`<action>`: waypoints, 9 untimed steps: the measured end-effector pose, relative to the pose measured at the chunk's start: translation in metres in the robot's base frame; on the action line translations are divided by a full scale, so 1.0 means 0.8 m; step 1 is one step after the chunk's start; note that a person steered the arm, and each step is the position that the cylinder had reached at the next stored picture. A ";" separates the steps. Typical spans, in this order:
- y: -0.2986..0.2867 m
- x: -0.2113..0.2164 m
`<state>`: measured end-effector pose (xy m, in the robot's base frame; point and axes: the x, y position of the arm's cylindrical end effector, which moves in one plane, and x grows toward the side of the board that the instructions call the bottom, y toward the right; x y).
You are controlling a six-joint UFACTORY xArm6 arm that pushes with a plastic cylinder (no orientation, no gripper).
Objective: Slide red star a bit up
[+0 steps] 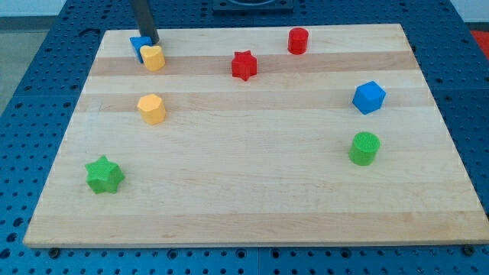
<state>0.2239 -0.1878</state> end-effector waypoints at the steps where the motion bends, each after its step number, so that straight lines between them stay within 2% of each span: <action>1: 0.071 0.000; 3: 0.216 0.018; 5: 0.279 0.054; 7: 0.295 0.140; 9: 0.213 0.145</action>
<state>0.3397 -0.0176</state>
